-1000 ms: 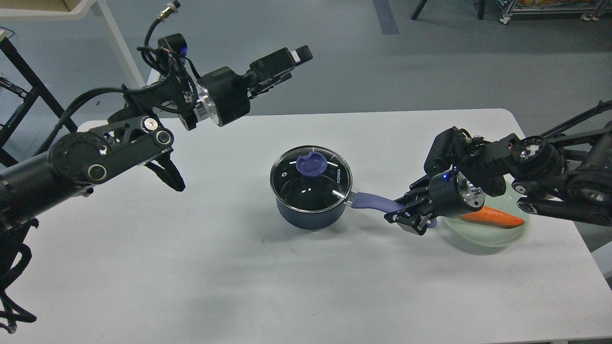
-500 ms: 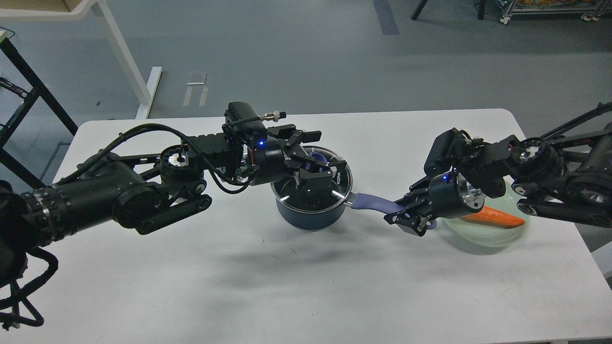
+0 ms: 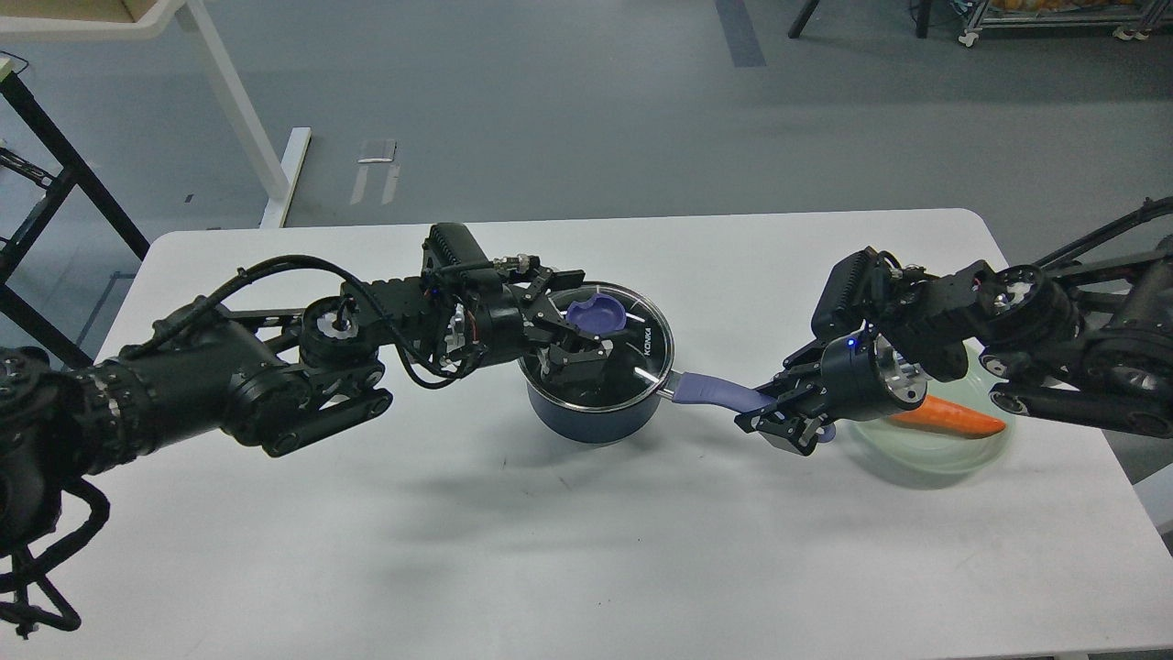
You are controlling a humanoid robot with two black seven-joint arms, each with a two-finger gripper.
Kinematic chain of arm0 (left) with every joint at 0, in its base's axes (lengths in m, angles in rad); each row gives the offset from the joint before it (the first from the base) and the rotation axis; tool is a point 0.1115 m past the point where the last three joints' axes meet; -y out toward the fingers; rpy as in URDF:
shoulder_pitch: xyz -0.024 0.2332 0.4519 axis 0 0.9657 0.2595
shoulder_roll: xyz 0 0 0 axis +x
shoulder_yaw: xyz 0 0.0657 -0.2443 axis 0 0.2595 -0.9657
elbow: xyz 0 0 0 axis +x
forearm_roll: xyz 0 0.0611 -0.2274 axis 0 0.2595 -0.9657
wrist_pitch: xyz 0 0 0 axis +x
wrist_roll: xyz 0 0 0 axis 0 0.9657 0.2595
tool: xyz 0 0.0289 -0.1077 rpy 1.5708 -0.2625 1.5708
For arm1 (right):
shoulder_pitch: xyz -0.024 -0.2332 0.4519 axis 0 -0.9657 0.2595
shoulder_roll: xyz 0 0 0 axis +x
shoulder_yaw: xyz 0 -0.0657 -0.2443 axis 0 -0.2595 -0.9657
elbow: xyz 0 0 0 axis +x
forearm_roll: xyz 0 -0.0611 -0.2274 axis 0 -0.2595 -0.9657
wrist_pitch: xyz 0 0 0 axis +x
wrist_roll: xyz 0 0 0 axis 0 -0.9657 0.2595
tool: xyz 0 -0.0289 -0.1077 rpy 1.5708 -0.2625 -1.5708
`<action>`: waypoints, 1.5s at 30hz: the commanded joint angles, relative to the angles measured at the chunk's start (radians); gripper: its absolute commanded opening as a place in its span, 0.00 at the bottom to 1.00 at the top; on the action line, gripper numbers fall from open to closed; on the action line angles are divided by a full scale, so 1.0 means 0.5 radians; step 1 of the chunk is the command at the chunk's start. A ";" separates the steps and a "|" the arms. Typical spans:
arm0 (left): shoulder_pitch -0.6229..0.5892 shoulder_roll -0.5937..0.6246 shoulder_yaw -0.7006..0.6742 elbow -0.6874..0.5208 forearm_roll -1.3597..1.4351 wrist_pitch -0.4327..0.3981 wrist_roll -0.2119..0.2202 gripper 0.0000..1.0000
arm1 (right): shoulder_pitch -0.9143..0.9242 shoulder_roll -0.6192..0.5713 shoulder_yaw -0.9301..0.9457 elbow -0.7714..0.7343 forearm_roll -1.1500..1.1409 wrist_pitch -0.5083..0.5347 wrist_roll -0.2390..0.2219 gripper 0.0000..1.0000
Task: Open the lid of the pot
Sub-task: 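Close the left gripper on the purple lid knob, then lift the glass lid off the pan and carry it toward the left arm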
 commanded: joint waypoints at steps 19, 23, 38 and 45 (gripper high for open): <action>0.012 -0.004 0.003 0.001 0.000 0.008 -0.009 0.50 | 0.003 0.001 0.000 -0.003 0.000 0.000 -0.001 0.25; 0.006 -0.001 0.006 -0.002 0.000 0.008 -0.009 0.50 | 0.003 0.004 0.000 -0.003 0.000 0.000 -0.001 0.25; -0.129 0.547 -0.025 -0.186 -0.169 0.039 -0.144 0.48 | 0.015 -0.008 0.000 -0.003 0.000 0.000 -0.001 0.25; 0.085 0.980 0.024 -0.143 -0.264 0.039 -0.195 0.49 | 0.015 -0.017 0.009 0.000 0.003 0.000 0.002 0.25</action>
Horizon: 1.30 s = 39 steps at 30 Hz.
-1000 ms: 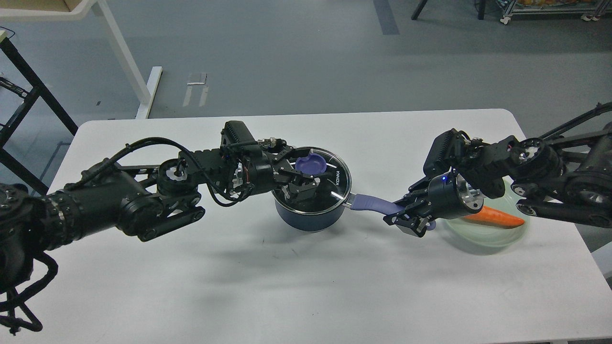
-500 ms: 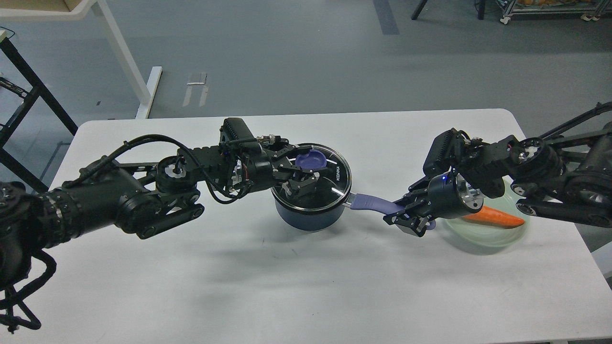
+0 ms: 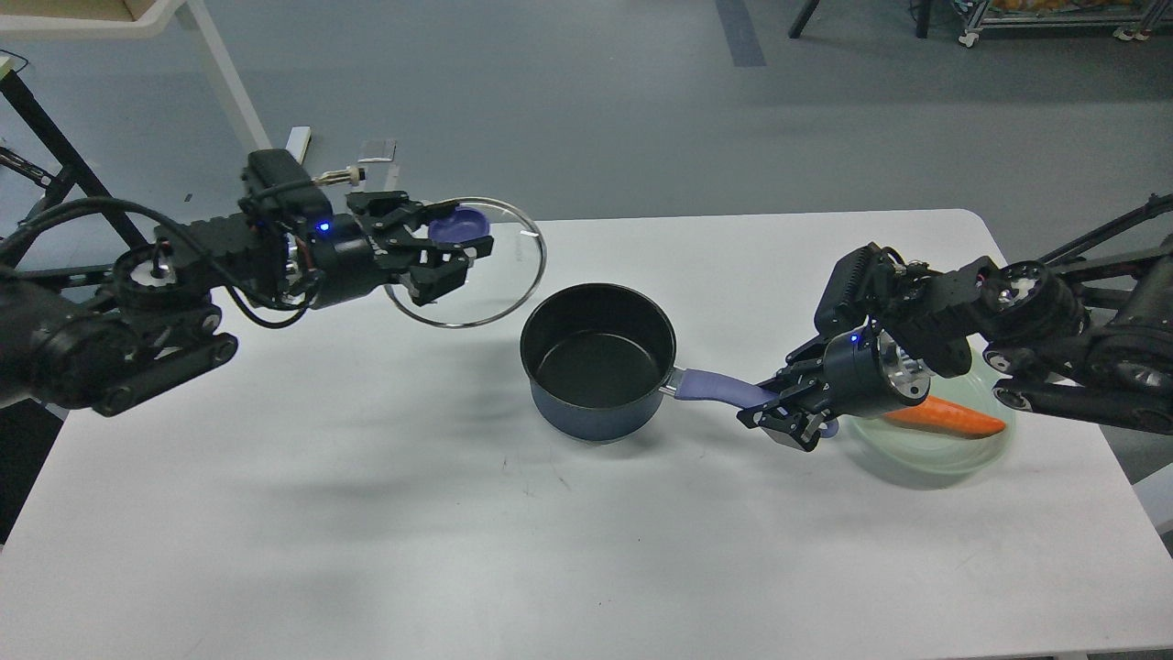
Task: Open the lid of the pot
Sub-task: 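Lift the glass lid off the pan and carry it toward the left arm, then set the glass lid on the table and release both grippers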
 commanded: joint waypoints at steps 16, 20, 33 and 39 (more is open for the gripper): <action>0.737 0.031 0.018 0.507 -0.058 0.320 -0.024 0.49 | 0.006 -0.007 0.016 0.001 0.008 -0.003 0.001 0.25; 0.733 -0.046 0.021 0.642 -0.190 0.313 -0.024 0.51 | 0.006 -0.010 0.016 0.004 0.008 -0.003 0.001 0.25; 0.715 -0.049 0.015 0.639 -0.208 0.320 -0.024 0.89 | -0.006 -0.022 0.040 0.004 0.014 -0.003 0.001 0.39; 0.694 -0.046 -0.004 0.639 -0.398 0.320 -0.024 0.95 | -0.016 -0.053 0.074 0.001 0.023 -0.007 0.001 0.59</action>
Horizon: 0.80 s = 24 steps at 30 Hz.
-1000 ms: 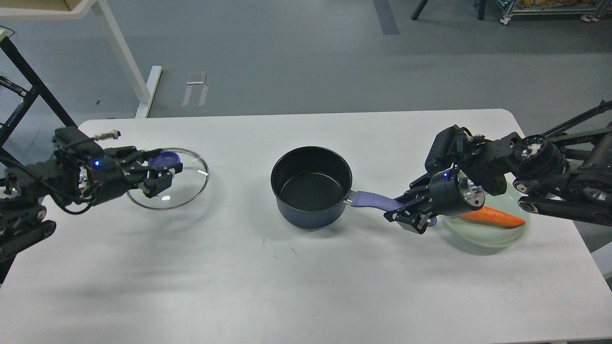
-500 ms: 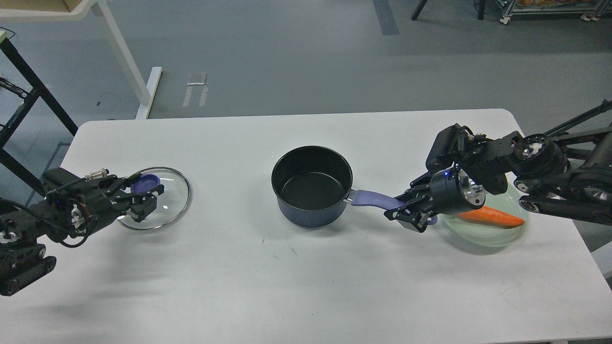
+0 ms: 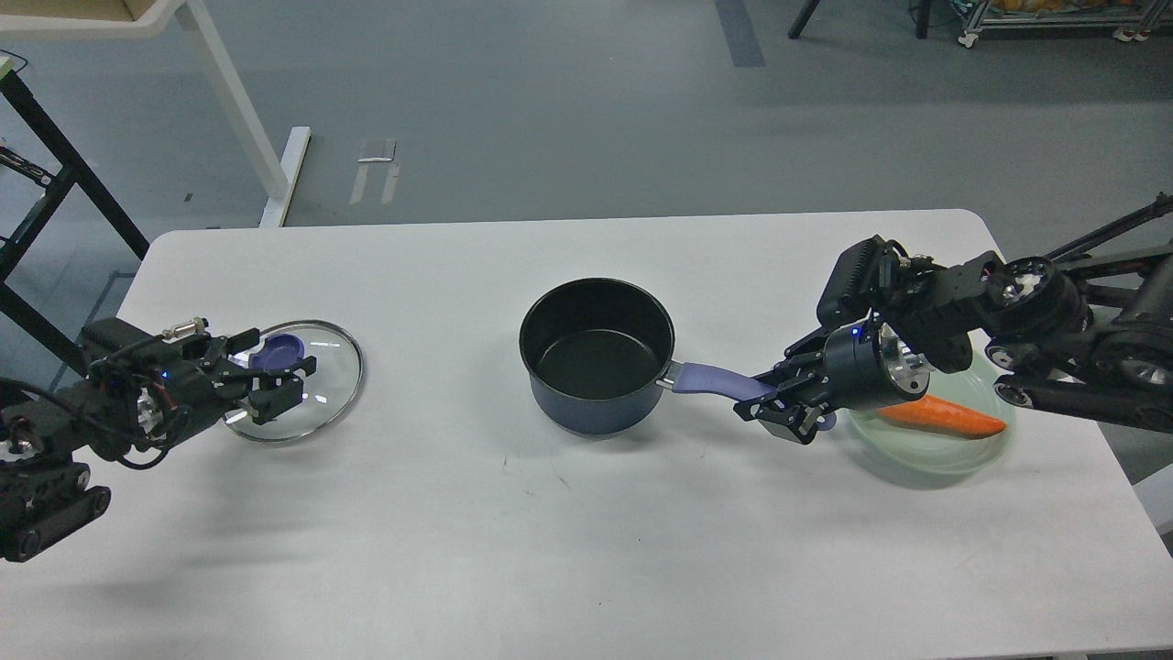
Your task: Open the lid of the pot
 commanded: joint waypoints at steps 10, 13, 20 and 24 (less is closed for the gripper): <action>-0.403 0.005 -0.022 -0.016 -0.674 -0.198 0.000 0.99 | -0.032 -0.131 0.164 -0.007 0.058 -0.101 0.000 0.80; -0.523 -0.005 -0.022 -0.016 -0.983 -0.290 0.000 0.99 | -0.094 -0.232 0.397 -0.034 0.251 -0.180 -0.003 0.91; -0.640 -0.225 -0.040 -0.004 -1.628 -0.373 0.000 0.99 | -0.514 -0.392 1.186 -0.142 0.904 -0.199 -0.003 0.99; -0.613 -0.421 -0.245 0.005 -2.241 -0.382 0.000 0.99 | -0.719 -0.429 1.560 -0.160 1.144 -0.220 -0.006 0.99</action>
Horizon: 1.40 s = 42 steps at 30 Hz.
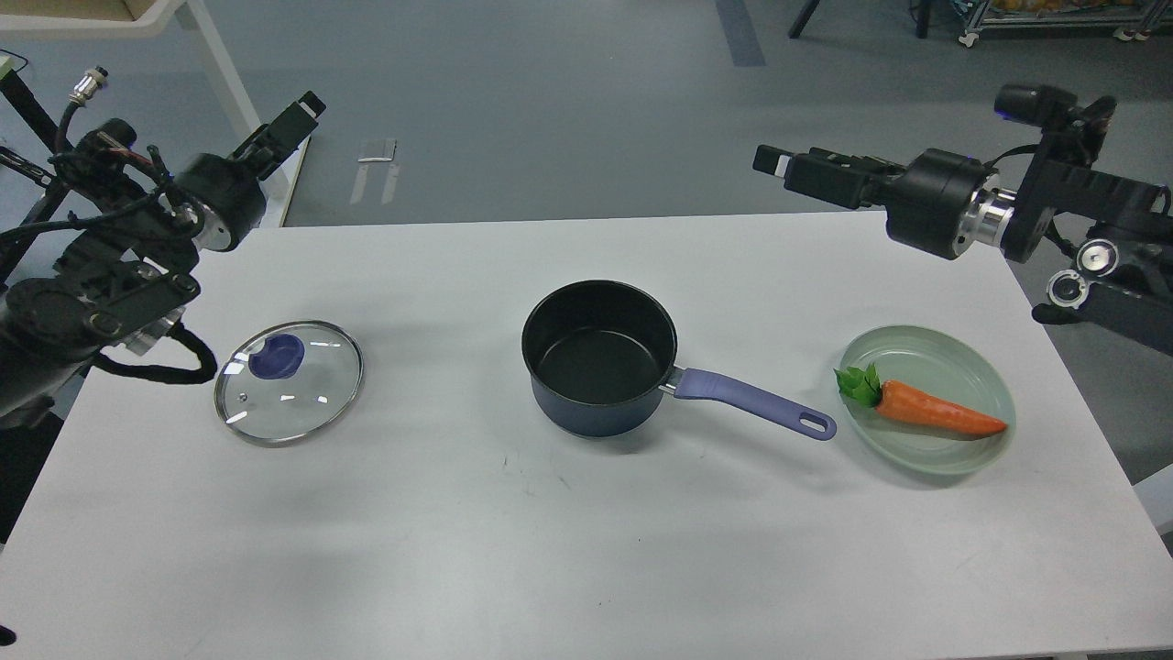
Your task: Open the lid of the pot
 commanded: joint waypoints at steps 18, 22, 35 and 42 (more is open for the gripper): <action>0.116 -0.498 -0.593 0.180 -1.251 -0.352 0.000 0.99 | -0.553 0.389 0.720 -0.483 2.131 -0.049 0.008 0.99; 0.190 -0.498 -0.658 0.183 -1.429 -0.536 0.000 0.99 | -0.733 0.591 1.051 -0.637 2.306 0.009 -0.001 0.99; 0.322 -0.547 -0.848 0.162 -1.653 -0.782 0.000 0.99 | -0.918 0.923 1.555 -1.103 2.481 0.568 -0.047 0.99; 0.384 -0.516 -0.848 0.156 -1.650 -0.911 0.000 0.99 | -0.918 0.926 1.542 -1.100 2.481 0.568 -0.056 1.00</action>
